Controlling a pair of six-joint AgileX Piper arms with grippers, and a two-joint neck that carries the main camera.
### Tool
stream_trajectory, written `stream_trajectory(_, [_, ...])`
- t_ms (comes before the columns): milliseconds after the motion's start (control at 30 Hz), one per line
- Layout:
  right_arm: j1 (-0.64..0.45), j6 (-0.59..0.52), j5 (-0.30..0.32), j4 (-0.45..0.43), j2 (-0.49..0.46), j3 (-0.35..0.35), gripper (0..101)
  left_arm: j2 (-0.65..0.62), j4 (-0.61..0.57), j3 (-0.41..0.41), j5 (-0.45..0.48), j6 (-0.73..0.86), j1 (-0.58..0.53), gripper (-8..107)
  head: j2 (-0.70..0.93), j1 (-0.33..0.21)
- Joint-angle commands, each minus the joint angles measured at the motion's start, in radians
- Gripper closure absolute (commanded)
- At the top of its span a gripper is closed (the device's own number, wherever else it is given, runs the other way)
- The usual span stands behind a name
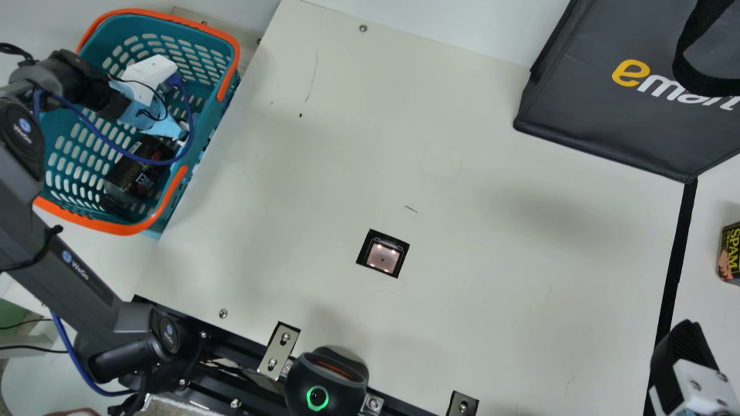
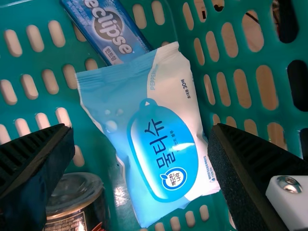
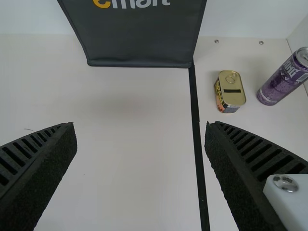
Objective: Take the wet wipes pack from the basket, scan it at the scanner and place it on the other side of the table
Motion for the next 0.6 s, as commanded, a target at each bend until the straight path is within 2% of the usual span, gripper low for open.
stream_trajectory(0, [0.0, 0.0, 0.0, 0.0, 0.0, 0.0, 6, 0.005, -0.001, 0.006, -0.012, 0.002, -0.002, 9, 0.002, -0.029])
stream_trajectory(433, [0.0, 0.0, 0.0, 0.0, 0.0, 0.0, 6, 0.028, -0.027, 0.034, -0.146, 0.004, 0.001, 9, 0.002, -0.029])
stream_trajectory(567, [0.0, 0.0, 0.0, 0.0, 0.0, 0.0, 6, 0.034, -0.025, 0.032, -0.162, -0.009, 0.013, 9, 0.002, -0.029])
